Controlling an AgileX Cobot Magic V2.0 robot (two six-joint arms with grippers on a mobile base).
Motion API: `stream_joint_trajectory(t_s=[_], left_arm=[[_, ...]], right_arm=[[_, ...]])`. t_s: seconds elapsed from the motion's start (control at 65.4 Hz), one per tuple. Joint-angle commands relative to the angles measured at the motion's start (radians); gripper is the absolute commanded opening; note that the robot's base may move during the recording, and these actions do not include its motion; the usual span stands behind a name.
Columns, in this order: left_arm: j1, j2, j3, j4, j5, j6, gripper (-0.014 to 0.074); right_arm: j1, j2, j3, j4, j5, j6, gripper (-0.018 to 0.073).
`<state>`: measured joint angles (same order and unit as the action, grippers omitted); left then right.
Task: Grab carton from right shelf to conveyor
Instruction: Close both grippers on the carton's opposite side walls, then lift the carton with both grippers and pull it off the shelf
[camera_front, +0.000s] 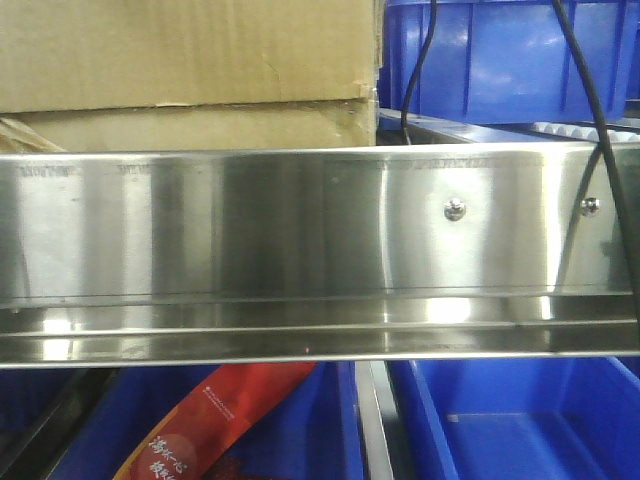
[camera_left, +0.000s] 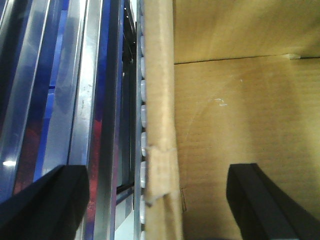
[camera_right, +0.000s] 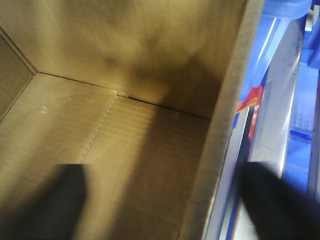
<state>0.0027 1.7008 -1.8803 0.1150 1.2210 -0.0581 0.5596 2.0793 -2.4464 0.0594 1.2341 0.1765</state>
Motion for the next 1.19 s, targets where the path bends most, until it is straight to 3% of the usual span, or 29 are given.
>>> stream_joint_trajectory(t_s=[0.0, 0.046, 0.092, 0.199, 0.291, 0.734, 0.979, 1.178], left_arm=[[0.004, -0.004, -0.007, -0.007, -0.008, -0.008, 0.0386], [0.004, -0.004, -0.007, -0.007, -0.010, -0.008, 0.0316], [0.004, -0.004, -0.007, -0.007, -0.012, -0.008, 0.0227], [0.004, -0.004, -0.009, -0.007, -0.014, -0.008, -0.0047], [0.004, -0.008, -0.009, -0.007, -0.014, -0.008, 0.0008], [-0.015, -0.110, -0.164, -0.085, 0.000, -0.008, -0.0006], [-0.081, -0.208, -0.166, -0.096, 0.000, -0.059, -0.0006], [-0.177, -0.232, -0.154, -0.098, 0.000, -0.108, -0.0009]], right_arm=[[-0.001, -0.006, -0.010, -0.020, -0.013, -0.002, 0.0153], [-0.001, -0.006, -0.010, -0.020, -0.013, -0.002, 0.0000], [-0.001, -0.008, -0.010, -0.020, -0.013, -0.002, -0.0098], [-0.001, -0.008, -0.019, -0.020, -0.013, -0.002, -0.0058], [-0.001, -0.014, -0.031, -0.020, -0.013, -0.002, -0.0058], [-0.001, -0.178, -0.040, -0.068, -0.013, -0.002, -0.0058], [-0.001, -0.298, -0.020, -0.072, -0.013, -0.039, -0.0058], [-0.001, -0.426, 0.172, -0.149, -0.013, -0.057, -0.0058]])
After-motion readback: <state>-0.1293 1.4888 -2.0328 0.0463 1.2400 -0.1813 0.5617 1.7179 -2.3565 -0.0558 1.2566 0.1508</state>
